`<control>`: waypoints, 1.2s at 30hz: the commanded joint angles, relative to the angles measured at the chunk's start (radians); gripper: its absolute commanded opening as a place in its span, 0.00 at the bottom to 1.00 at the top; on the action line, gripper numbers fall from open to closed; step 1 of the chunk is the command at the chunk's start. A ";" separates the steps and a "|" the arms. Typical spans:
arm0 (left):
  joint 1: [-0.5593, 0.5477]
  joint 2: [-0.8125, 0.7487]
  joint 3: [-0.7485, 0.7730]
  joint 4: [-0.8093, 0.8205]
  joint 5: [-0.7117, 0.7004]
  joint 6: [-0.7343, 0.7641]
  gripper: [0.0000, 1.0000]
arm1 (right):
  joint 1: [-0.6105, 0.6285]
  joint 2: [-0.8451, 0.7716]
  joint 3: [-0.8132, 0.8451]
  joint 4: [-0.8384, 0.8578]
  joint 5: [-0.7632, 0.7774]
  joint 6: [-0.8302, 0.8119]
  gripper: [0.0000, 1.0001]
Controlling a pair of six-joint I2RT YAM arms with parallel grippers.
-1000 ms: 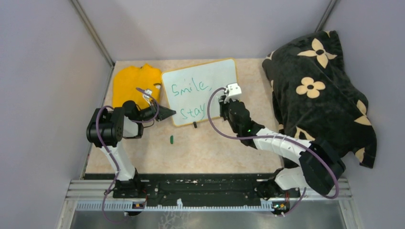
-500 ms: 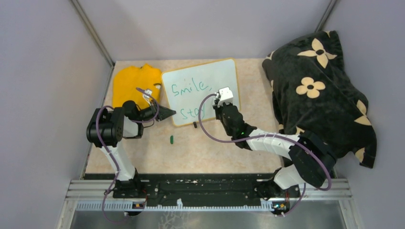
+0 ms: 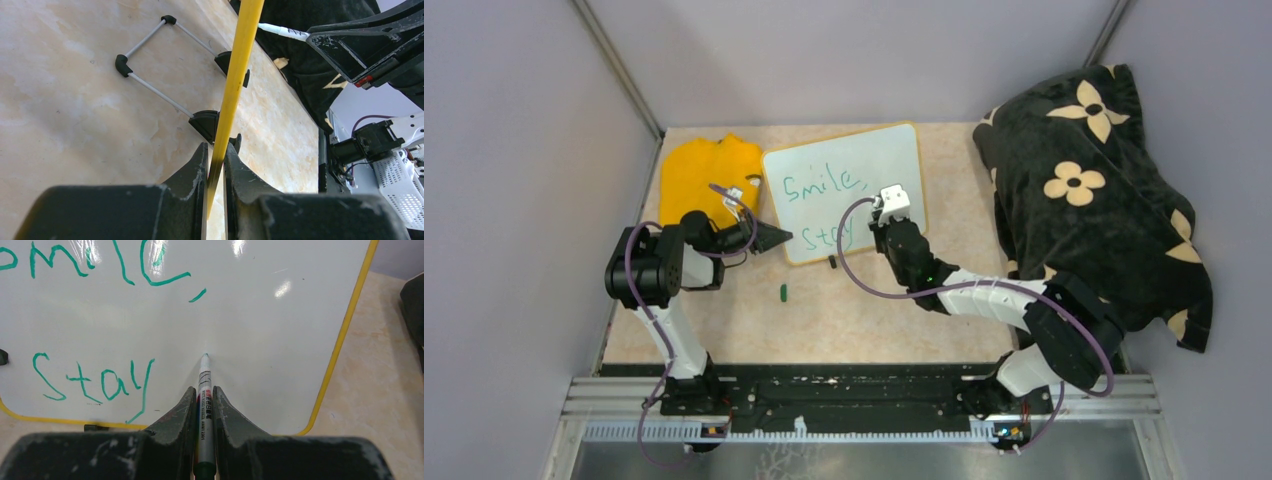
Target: Write a sentence on the whiteboard
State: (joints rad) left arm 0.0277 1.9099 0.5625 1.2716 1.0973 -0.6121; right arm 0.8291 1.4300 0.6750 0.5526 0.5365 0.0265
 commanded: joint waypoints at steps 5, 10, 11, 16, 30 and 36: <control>-0.003 0.026 0.009 -0.047 -0.028 0.017 0.00 | 0.007 0.019 0.065 0.002 0.004 0.009 0.00; -0.003 0.026 0.010 -0.048 -0.027 0.017 0.00 | 0.007 0.027 0.076 -0.006 -0.014 0.013 0.00; -0.003 0.026 0.010 -0.049 -0.028 0.017 0.00 | 0.007 0.029 0.079 -0.008 -0.022 0.015 0.00; -0.004 0.026 0.010 -0.049 -0.028 0.017 0.00 | 0.008 0.031 0.084 -0.027 -0.054 0.029 0.00; -0.003 0.026 0.009 -0.049 -0.029 0.017 0.00 | 0.012 0.036 0.078 -0.093 -0.047 0.072 0.00; -0.003 0.026 0.010 -0.049 -0.029 0.016 0.00 | 0.035 0.033 0.058 -0.110 -0.031 0.093 0.00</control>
State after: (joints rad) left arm 0.0238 1.9099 0.5644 1.2716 1.0966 -0.6094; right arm 0.8425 1.4506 0.7219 0.4721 0.5064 0.0891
